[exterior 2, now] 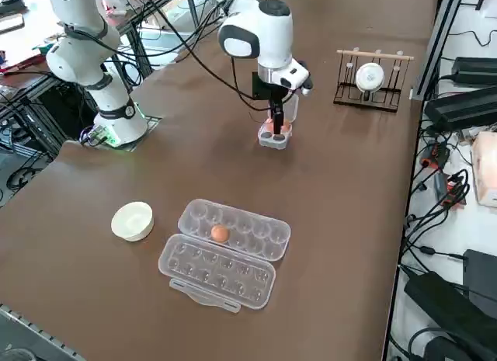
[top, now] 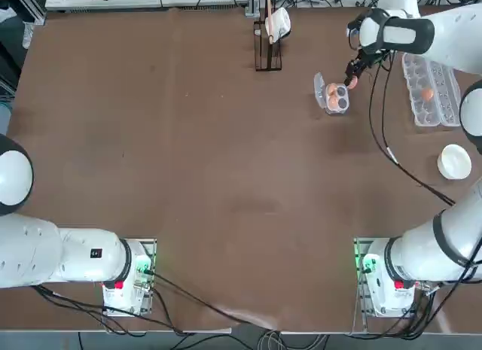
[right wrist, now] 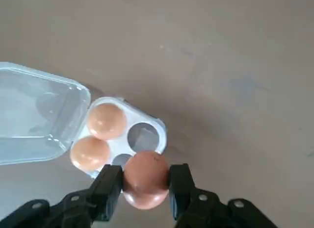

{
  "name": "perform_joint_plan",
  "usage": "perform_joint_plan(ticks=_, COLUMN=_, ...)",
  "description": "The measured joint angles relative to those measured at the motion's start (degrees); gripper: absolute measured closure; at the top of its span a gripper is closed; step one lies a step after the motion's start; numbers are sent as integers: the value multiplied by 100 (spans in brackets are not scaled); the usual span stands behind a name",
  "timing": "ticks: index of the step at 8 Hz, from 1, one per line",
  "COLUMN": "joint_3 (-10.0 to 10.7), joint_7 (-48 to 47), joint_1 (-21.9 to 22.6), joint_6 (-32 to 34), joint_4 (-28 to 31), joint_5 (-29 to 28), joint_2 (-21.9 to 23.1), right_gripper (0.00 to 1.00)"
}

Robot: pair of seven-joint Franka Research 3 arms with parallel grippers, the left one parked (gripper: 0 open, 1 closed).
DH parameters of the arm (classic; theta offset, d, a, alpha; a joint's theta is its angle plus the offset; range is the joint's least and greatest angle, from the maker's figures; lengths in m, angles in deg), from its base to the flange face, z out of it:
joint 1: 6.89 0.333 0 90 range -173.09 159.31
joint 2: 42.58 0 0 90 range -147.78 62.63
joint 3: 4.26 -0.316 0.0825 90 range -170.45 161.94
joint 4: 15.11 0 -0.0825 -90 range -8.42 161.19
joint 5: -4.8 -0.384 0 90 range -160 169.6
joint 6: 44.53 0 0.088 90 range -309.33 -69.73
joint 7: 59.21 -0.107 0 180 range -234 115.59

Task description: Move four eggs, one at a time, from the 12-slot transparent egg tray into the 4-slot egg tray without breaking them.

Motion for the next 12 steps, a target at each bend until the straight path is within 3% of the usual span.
perform_joint_plan(ticks=5, joint_3=12, joint_7=-468, joint_1=230, joint_6=-493, joint_4=519, joint_5=0, joint_2=77, right_gripper=44)
perform_joint_plan(ticks=12, joint_3=23, joint_7=-495, joint_1=229, joint_6=-516, joint_4=699, joint_5=0, joint_2=137, right_gripper=44)
